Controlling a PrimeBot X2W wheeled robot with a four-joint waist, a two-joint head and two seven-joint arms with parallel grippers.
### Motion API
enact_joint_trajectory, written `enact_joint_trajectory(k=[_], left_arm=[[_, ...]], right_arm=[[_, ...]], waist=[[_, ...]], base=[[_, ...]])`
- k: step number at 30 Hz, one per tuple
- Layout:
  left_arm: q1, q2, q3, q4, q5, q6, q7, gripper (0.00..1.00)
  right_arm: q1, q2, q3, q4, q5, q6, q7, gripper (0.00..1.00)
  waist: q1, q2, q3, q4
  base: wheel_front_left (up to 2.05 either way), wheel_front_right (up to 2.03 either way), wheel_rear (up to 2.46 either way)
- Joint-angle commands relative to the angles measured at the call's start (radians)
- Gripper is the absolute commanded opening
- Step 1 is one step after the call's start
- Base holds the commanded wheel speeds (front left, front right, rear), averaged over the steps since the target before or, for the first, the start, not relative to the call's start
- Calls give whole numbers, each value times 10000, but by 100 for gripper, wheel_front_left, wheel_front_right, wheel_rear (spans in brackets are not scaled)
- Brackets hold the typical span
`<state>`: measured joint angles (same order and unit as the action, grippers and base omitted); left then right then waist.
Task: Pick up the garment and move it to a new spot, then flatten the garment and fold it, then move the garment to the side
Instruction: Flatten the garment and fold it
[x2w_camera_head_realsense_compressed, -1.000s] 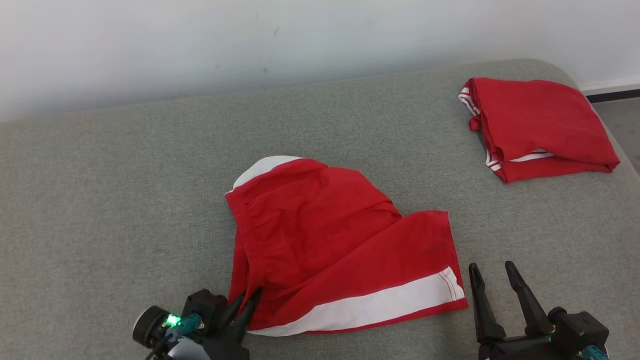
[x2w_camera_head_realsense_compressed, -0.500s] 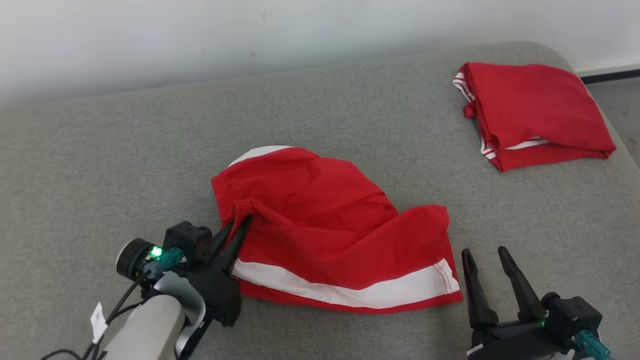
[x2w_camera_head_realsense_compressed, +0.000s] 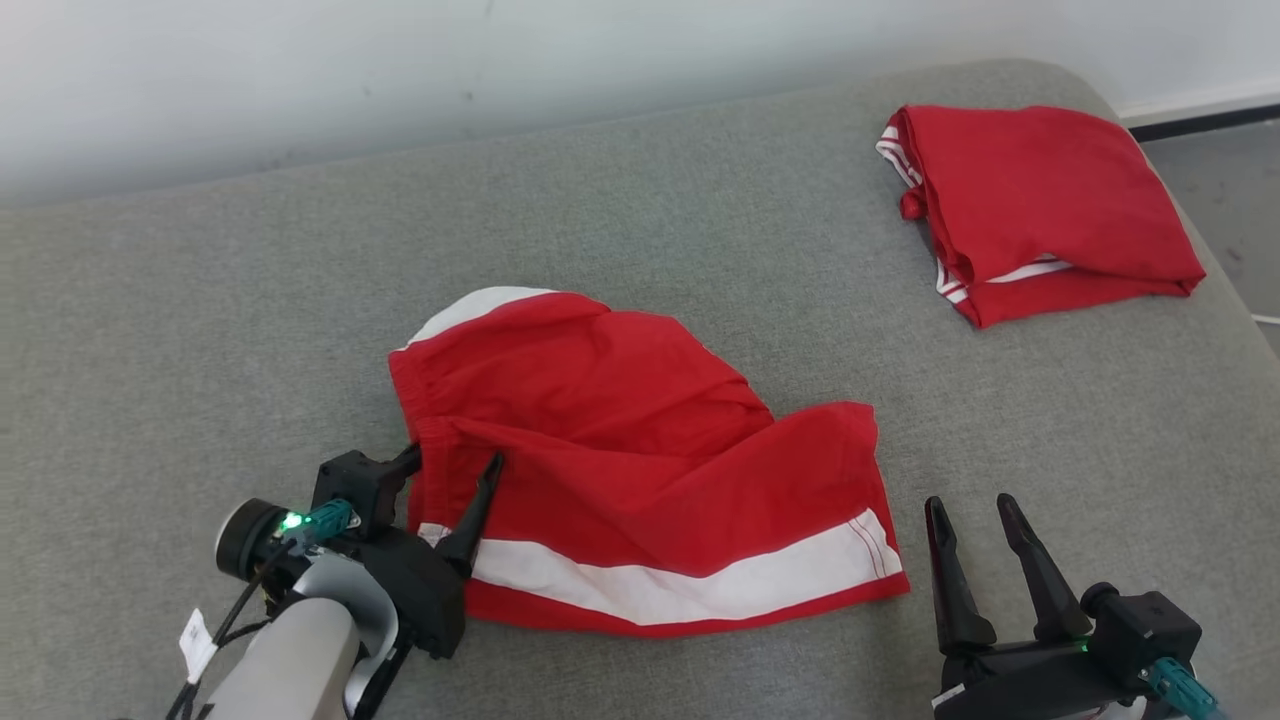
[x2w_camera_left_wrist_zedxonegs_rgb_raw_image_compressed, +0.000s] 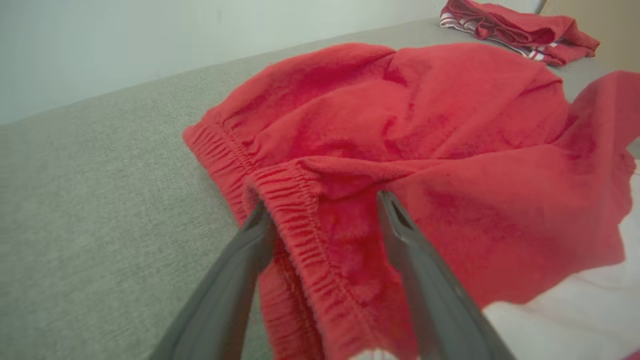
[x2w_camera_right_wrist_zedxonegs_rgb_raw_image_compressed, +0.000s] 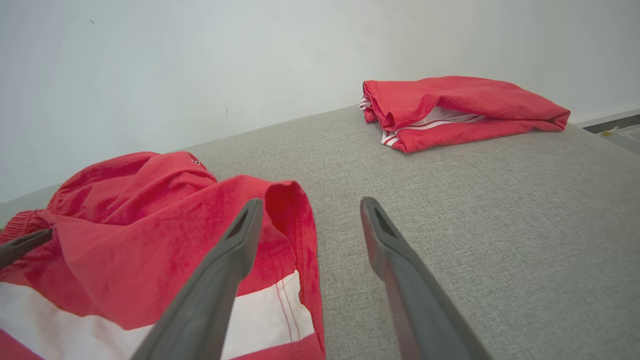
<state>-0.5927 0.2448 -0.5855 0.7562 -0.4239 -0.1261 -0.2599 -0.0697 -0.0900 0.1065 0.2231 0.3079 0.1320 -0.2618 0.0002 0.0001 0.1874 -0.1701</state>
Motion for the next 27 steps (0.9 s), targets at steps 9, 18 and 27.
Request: enact_joint_trajectory(k=[9,18,27], left_arm=[[1916,-40,1123,-2279,99,457,-48,100],[3535,261,2421,-4289,468,1094,-47,100],[5325,148,4119,-6154,939,1724,-48,100]], right_arm=[[541,-121,-192,-43,21,-31,-43,100],[876,-249,-378,-165,-49,-29,-42,100],[1366,-213,-675,-481,-229,-31,-42,100]], waist=[[-2,-1,-1065,1033],[-2,-1,-1656,1452],[-2,-1,-1911,1763]], base=[[0,0,0],[0,0,0],[0,0,0]])
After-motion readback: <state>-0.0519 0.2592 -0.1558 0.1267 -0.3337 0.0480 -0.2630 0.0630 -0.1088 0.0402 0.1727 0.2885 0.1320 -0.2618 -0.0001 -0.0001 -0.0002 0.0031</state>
